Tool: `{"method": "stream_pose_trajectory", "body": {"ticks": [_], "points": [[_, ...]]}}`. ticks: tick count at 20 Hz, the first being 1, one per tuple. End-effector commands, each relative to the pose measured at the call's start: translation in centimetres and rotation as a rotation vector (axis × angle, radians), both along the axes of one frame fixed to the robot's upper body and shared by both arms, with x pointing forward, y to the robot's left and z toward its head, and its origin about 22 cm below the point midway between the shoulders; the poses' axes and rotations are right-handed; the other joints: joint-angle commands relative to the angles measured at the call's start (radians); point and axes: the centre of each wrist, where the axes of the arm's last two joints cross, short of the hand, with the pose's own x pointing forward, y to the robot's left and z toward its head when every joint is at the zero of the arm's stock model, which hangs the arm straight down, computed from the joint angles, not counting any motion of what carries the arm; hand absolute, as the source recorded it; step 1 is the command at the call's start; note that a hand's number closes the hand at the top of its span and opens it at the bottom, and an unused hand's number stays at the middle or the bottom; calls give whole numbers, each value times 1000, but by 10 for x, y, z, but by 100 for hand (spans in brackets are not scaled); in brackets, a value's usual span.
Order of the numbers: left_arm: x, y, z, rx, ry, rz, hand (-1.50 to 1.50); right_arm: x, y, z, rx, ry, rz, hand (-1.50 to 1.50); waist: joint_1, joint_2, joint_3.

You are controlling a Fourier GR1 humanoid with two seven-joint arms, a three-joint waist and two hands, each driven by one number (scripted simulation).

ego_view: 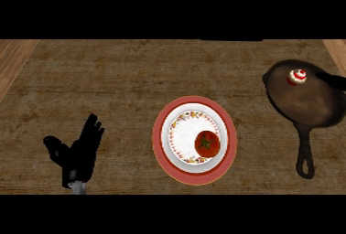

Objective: Pick the cupcake from the plate and place it in the pan

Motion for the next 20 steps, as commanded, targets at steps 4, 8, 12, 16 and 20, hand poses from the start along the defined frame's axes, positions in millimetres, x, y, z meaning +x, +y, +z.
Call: {"method": "stream_pose_trajectory", "body": {"ticks": [4, 8, 12, 16, 20], "points": [[-4, 14, -6, -6, 14, 5, 0, -37, -25, -34, 143, -124, 189, -150, -13, -8, -5], [-15, 15, 3, 9, 30, 30, 0, -54, -19, -50, 130, -113, 275, -150, -35, -21, -7], [-14, 3, -5, 3, 38, 28, 0, -69, -14, -50, 123, -94, 279, -150, -39, -21, -8], [-13, 25, -12, 5, 18, 25, 0, -86, -18, -37, 123, -100, 222, -150, -37, -19, -8], [-8, 12, 0, 2, 8, 32, 0, -110, -4, -42, 125, -73, 201, -150, -33, -18, -7]]}}
